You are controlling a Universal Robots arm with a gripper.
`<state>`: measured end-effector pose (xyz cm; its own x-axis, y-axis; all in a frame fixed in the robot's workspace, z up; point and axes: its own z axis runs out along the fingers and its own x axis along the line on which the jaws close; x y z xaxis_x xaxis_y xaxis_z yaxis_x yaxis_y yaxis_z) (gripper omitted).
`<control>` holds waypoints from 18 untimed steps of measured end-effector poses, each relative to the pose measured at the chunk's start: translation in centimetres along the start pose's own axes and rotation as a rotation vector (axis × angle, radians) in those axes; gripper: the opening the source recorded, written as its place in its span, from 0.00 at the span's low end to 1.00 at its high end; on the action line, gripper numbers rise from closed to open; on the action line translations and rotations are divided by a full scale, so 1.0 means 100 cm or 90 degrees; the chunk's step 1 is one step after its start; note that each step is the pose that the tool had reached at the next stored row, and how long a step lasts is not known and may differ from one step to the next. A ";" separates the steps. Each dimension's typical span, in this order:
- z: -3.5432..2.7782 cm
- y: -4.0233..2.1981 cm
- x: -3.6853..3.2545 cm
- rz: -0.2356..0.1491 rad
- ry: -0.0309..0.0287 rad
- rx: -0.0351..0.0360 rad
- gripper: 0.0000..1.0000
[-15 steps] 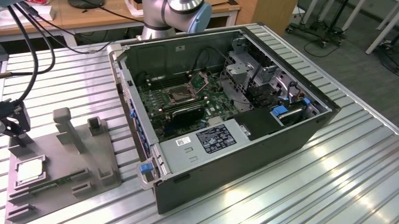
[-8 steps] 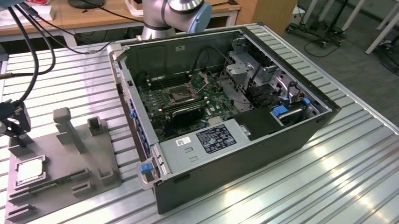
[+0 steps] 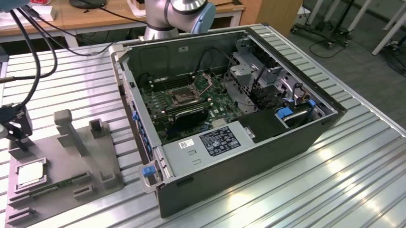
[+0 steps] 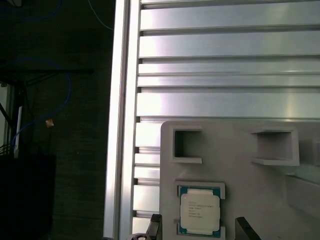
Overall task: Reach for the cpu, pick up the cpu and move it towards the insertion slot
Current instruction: 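Pick up the cpu and move it towards the insertion slot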
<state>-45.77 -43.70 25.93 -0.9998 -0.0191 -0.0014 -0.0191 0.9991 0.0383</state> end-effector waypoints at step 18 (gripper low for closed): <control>0.0265 -0.0097 -0.0007 0.000 0.0000 0.0000 0.66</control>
<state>-45.68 -44.57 23.24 -0.9998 -0.0191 -0.0013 -0.0191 0.9991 0.0383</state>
